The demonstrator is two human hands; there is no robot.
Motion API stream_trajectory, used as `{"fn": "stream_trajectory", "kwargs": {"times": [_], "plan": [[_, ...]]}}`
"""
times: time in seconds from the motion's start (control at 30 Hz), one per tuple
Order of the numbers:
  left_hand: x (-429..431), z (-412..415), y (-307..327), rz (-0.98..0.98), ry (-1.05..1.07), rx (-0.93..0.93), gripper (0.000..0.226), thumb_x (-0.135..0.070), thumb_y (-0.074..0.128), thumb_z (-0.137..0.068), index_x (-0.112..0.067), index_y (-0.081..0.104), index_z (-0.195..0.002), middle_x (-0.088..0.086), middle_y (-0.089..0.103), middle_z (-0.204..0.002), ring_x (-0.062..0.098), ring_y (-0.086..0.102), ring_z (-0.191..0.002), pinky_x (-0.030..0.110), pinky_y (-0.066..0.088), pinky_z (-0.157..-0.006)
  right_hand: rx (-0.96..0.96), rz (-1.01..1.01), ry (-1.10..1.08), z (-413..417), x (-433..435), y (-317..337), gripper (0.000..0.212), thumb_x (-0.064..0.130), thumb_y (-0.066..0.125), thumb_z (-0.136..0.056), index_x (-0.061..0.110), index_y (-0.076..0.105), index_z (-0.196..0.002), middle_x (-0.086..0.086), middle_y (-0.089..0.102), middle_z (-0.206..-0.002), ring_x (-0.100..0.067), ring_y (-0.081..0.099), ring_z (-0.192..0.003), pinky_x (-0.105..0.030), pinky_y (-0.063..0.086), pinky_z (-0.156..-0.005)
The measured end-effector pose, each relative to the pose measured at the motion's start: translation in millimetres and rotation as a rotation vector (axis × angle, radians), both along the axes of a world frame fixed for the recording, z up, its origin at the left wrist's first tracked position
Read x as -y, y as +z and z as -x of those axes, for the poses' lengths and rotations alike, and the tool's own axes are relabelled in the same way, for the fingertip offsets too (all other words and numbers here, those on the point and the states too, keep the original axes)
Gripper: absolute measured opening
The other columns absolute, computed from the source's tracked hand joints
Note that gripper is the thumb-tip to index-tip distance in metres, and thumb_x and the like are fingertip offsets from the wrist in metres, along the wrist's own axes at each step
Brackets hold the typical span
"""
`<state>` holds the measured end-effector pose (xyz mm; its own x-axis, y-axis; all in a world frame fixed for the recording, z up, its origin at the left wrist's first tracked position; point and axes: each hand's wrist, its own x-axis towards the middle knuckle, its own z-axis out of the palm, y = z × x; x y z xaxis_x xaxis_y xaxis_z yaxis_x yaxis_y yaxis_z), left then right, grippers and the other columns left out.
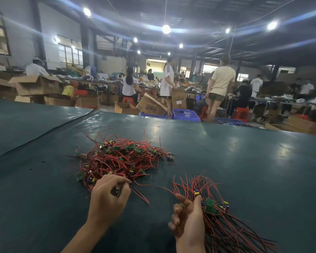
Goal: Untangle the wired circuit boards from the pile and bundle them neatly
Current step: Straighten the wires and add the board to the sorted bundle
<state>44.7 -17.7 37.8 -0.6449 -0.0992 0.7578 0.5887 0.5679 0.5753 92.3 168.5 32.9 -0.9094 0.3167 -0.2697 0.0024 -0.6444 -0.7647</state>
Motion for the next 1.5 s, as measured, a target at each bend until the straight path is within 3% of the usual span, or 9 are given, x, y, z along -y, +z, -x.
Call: {"fn": "stream_trajectory", "kwargs": {"times": [0.23,0.4,0.53,0.63,0.87,0.97,1.17,1.37,1.5], "plan": [[-42,-25,-9,0.146,-0.474,-0.107,0.014,-0.016,0.062,-0.078,-0.014,0.063,-0.064,-0.013,0.060,-0.070,0.007,0.056,-0.068,0.026,0.047,-0.062,0.015,-0.320,0.156,-2,13,0,0.035,0.041,0.050,-0.096,0.014,0.072,-0.094,-0.002,0.067,-0.063,-0.014,0.058,-0.049,-0.024,0.042,-0.045],[-53,-31,-17,0.161,-0.618,0.051,0.021,-0.020,0.065,-0.081,-0.021,0.060,-0.060,-0.015,0.058,-0.065,0.009,0.052,-0.061,0.030,0.046,-0.059,-0.023,-0.358,0.123,-5,14,3,0.026,0.014,0.062,-0.091,0.009,0.078,-0.070,-0.014,0.074,-0.079,-0.026,0.067,-0.074,-0.035,0.054,-0.072],[-52,-30,-10,-0.038,-0.635,0.336,0.040,-0.041,0.053,-0.089,-0.022,0.059,-0.054,-0.011,0.056,-0.051,0.002,0.049,-0.048,0.023,0.037,-0.050,-0.057,-0.362,0.126,-10,16,6,0.012,-0.004,0.066,-0.084,0.003,0.074,-0.077,-0.014,0.072,-0.068,-0.018,0.066,-0.055,-0.025,0.054,-0.050],[-53,-26,-7,-0.193,-0.465,0.581,0.066,-0.059,0.038,-0.093,-0.016,0.062,-0.049,-0.003,0.061,-0.049,0.005,0.052,-0.045,0.020,0.039,-0.052,-0.153,-0.549,0.074,-11,15,4,0.016,-0.006,0.066,-0.085,0.008,0.075,-0.084,-0.005,0.074,-0.069,-0.008,0.069,-0.061,-0.014,0.050,-0.055],[-47,-8,-5,-0.686,-0.443,1.023,0.047,-0.046,0.052,-0.092,-0.003,0.071,-0.091,0.013,0.073,-0.077,0.024,0.066,-0.062,0.026,0.049,-0.048,-0.317,-0.715,0.134,-17,20,3,0.028,-0.006,0.060,-0.089,0.018,0.070,-0.096,0.001,0.074,-0.075,-0.004,0.067,-0.064,-0.013,0.050,-0.060],[-45,-9,-4,-0.733,-0.489,1.004,0.040,-0.046,0.054,-0.091,-0.010,0.072,-0.093,0.015,0.073,-0.081,0.024,0.066,-0.063,0.028,0.051,-0.052,-0.336,-0.738,0.131,-18,19,3,0.027,-0.004,0.060,-0.089,0.020,0.069,-0.099,-0.002,0.074,-0.081,-0.007,0.067,-0.066,-0.015,0.050,-0.062],[-47,-15,2,-0.698,-0.548,0.812,0.028,-0.040,0.059,-0.079,-0.017,0.072,-0.085,0.003,0.049,-0.052,0.016,0.042,-0.045,0.022,0.034,-0.044,-0.338,-0.825,0.104,-17,20,0,0.026,0.003,0.065,-0.088,0.026,0.070,-0.098,-0.001,0.073,-0.080,-0.007,0.057,-0.059,-0.019,0.047,-0.057],[-42,-14,6,-0.830,-0.619,0.713,0.028,-0.031,0.060,-0.076,-0.011,0.073,-0.091,0.007,0.061,-0.064,0.012,0.054,-0.051,0.021,0.041,-0.044,-0.328,-0.923,-0.027,-15,21,-5,0.024,0.011,0.076,-0.081,0.032,0.070,-0.090,0.008,0.072,-0.078,-0.004,0.057,-0.056,-0.014,0.045,-0.054],[-41,-15,8,-0.906,-0.675,0.707,0.024,-0.029,0.059,-0.079,-0.015,0.075,-0.091,0.010,0.073,-0.092,0.012,0.064,-0.063,0.022,0.048,-0.048,-0.345,-0.964,-0.154,-11,19,-9,0.019,0.016,0.081,-0.075,0.028,0.068,-0.071,0.006,0.063,-0.064,-0.008,0.052,-0.053,-0.017,0.043,-0.053]]}}
